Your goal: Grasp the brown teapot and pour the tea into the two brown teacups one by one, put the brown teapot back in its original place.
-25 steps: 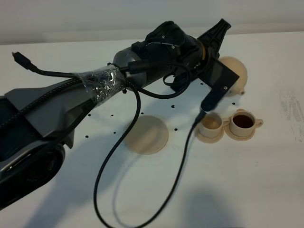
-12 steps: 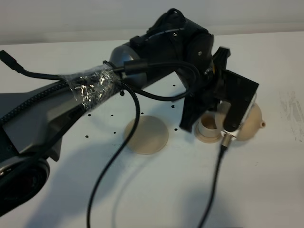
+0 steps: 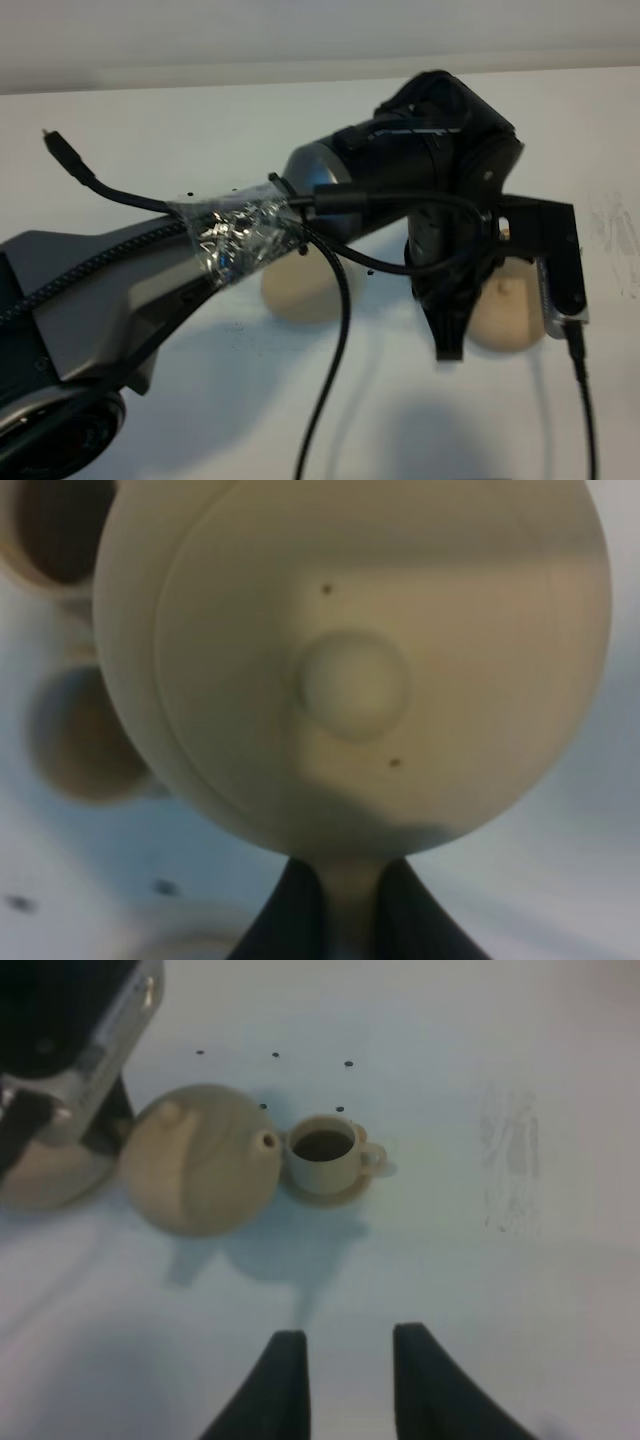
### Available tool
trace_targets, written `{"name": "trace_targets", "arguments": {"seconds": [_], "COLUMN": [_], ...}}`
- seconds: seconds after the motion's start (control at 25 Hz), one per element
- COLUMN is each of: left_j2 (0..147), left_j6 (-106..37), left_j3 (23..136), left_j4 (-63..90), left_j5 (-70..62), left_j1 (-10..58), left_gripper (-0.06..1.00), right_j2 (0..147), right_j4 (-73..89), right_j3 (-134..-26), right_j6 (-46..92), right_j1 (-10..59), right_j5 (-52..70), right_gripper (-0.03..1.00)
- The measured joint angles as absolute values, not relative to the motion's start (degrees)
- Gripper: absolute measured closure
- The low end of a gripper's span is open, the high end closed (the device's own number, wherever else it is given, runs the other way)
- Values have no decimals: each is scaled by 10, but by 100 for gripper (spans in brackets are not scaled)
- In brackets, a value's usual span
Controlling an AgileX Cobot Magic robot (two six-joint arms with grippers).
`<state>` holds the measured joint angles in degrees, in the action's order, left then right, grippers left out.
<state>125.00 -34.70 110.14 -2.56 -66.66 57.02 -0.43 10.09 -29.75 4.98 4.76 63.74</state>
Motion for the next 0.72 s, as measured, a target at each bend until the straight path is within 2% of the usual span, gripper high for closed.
{"name": "trace_targets", "arguments": {"seconds": [0.28, 0.72], "left_j2": [1284, 1326], "left_j6": [-208, -152], "left_j3": [1102, 1102], "left_j4": [-3, -24], "left_j5": [-683, -672], "left_j1": [573, 573], "left_gripper": [86, 86], "right_j2": [-4, -4], "right_j4": [101, 101], "right_j3": [-297, -297], "right_j6": [50, 50], "right_j1": [48, 48], "right_j5": [637, 637], "right_gripper": [76, 76]}}
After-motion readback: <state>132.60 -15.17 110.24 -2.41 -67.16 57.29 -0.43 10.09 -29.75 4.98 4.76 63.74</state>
